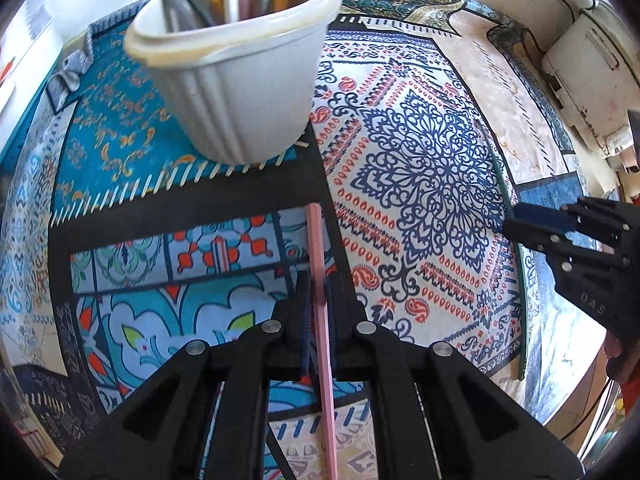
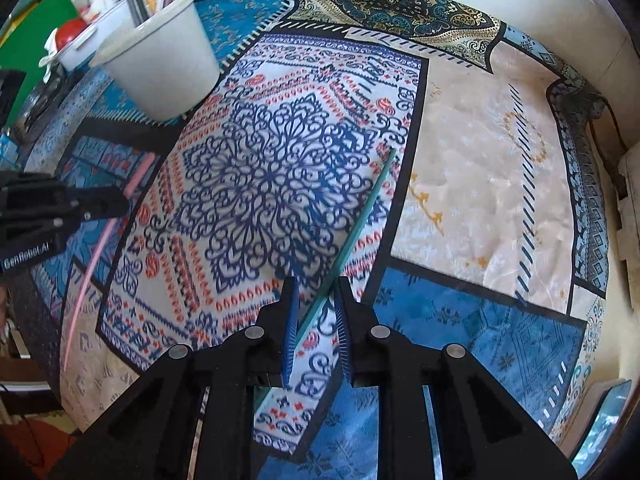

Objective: Organize utensils
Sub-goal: 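Grasp the pink chopstick with the left tool while the right tool grasps the green chopstick, then lift both held chopsticks upright and carry them toward the white cup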

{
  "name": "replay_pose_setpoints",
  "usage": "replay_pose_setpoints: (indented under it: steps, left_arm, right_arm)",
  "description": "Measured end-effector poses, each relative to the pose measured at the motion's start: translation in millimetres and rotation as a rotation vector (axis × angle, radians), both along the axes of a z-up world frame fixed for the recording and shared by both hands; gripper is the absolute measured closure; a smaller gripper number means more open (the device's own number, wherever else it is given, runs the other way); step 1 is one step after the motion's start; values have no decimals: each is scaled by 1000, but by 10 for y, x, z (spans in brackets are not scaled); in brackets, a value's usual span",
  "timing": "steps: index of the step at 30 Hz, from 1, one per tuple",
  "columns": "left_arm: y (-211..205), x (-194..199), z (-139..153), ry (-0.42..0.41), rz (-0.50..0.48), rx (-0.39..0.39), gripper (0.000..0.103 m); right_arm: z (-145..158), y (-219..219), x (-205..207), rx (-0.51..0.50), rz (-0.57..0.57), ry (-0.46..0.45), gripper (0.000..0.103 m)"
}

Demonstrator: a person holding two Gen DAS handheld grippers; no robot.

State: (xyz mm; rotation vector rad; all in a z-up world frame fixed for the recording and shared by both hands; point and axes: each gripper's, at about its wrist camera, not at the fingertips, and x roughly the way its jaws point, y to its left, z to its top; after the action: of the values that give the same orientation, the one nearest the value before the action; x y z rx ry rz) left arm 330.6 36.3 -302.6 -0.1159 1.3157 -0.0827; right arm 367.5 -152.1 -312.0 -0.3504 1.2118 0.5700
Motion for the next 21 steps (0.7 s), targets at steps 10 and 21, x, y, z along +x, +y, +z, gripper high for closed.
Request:
replay_pose_setpoints:
  steps: [10,21]
  left_arm:
    - [-111,172,-42,-30,-36,-38,98]
    - [-170,-65,235,-114,-1,-44,99]
  right_arm:
    - [-39,333,117,44,-26,-41,97]
    - [197,300,-11,156,-67,-50,98]
